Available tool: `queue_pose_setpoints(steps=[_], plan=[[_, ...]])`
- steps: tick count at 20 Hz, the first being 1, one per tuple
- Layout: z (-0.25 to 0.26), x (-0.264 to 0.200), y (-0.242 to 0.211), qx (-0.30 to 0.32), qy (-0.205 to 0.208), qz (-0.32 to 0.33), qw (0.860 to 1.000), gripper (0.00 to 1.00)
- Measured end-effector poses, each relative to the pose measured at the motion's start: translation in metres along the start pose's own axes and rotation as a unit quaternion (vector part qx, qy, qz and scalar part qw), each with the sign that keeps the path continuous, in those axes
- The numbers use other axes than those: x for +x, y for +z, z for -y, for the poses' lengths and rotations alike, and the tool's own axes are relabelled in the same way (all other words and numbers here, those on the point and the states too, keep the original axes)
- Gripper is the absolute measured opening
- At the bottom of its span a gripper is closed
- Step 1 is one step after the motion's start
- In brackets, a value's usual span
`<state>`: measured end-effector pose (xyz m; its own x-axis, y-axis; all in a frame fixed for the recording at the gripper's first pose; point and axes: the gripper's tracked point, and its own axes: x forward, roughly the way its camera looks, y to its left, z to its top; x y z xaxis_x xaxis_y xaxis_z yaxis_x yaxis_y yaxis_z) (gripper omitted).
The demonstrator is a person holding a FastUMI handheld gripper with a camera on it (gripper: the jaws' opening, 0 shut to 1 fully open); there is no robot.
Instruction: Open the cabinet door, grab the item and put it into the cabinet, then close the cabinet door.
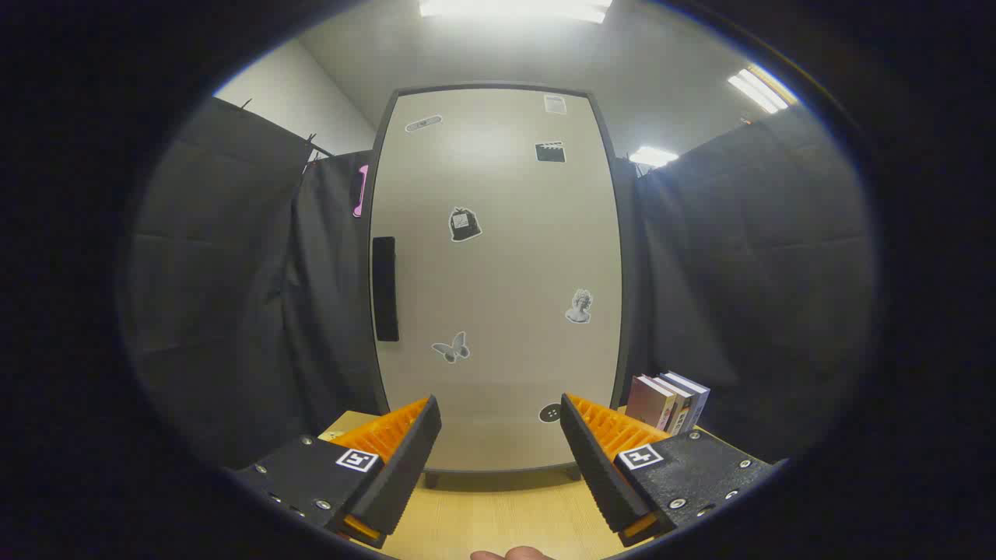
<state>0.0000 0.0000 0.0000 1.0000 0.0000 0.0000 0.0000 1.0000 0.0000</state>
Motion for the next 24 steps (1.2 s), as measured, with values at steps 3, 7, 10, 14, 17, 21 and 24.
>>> queue_pose_setpoints(steps=[3,7,10,14,17,21,24], plan=[[0.001,-0.003,0.002,-0.001,0.0,0.002,1.0,0.95],[0.004,-0.003,0.0,0.003,-0.001,-0.002,1.0,0.95],[0.002,-0.002,0.001,0.004,0.001,0.0,1.0,0.96],[0.0,-0.002,-0.001,0.0,0.002,-0.003,1.0,0.96],[-0.003,0.0,-0.002,-0.002,0.004,-0.004,1.0,0.96],[-0.001,0.005,-0.002,0.001,0.001,0.0,1.0,0.95],[0.0,0.013,-0.002,0.0,0.002,-0.002,1.0,0.96]])
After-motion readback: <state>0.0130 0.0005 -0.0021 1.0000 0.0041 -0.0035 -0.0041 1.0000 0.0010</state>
